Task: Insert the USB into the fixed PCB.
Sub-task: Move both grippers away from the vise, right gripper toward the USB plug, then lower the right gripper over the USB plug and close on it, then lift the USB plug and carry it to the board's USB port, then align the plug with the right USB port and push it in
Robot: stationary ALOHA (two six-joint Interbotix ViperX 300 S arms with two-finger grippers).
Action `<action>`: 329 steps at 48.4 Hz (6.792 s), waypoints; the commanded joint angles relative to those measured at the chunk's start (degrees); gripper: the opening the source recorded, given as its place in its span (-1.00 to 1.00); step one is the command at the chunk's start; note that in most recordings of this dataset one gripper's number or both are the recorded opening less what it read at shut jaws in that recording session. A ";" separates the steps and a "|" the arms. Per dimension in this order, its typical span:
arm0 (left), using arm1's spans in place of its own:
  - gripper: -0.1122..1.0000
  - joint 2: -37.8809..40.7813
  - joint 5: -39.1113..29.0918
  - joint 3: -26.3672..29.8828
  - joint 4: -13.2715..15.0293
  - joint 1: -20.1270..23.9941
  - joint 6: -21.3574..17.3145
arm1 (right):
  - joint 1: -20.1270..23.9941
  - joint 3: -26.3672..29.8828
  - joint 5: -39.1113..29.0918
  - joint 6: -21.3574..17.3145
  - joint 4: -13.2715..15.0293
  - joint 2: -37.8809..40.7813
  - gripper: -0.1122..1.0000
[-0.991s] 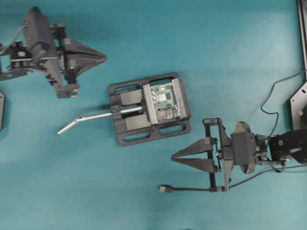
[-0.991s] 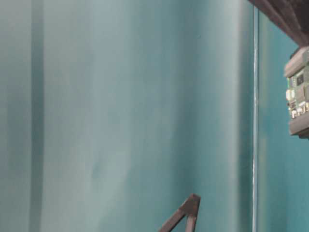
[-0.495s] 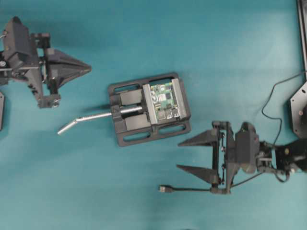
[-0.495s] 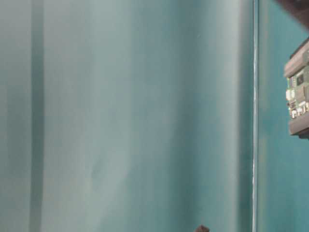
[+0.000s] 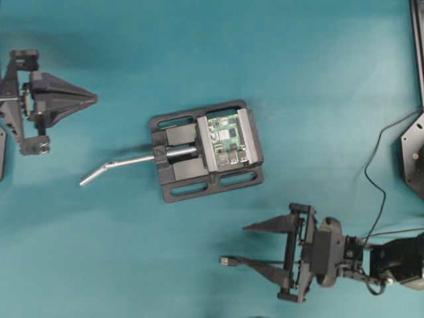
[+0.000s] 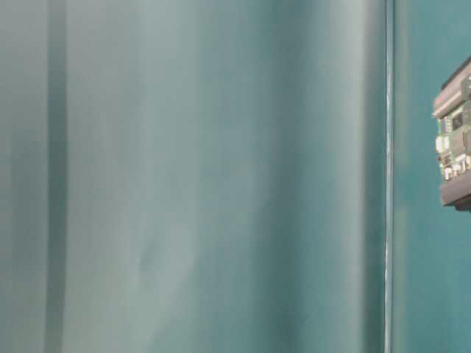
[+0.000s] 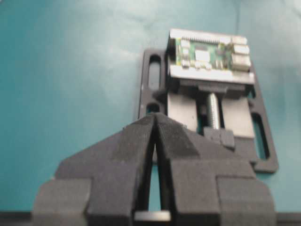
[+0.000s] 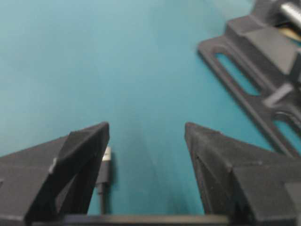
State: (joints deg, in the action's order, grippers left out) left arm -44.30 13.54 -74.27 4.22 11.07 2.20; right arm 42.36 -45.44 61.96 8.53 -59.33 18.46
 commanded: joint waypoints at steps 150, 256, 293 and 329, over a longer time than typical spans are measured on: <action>-0.79 -32.87 -22.06 -9.49 -0.44 0.18 3.43 | -1.23 0.70 1.58 0.44 -5.01 1.05 -0.47; -0.79 -32.87 -22.76 -8.96 -0.53 0.18 3.43 | -6.68 36.56 34.19 11.07 -53.70 16.96 -0.47; -0.80 -32.87 -22.76 -8.96 -0.53 0.18 3.43 | -5.71 37.97 36.83 9.49 -52.91 19.51 -0.47; -0.79 -32.87 -22.76 -8.96 -0.53 0.18 3.43 | -7.21 37.79 37.27 9.32 -51.59 18.98 -0.47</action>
State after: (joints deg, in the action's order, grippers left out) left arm -77.61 -9.49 -84.73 3.96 11.07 5.27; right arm 35.33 -8.17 98.70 17.93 -111.45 39.20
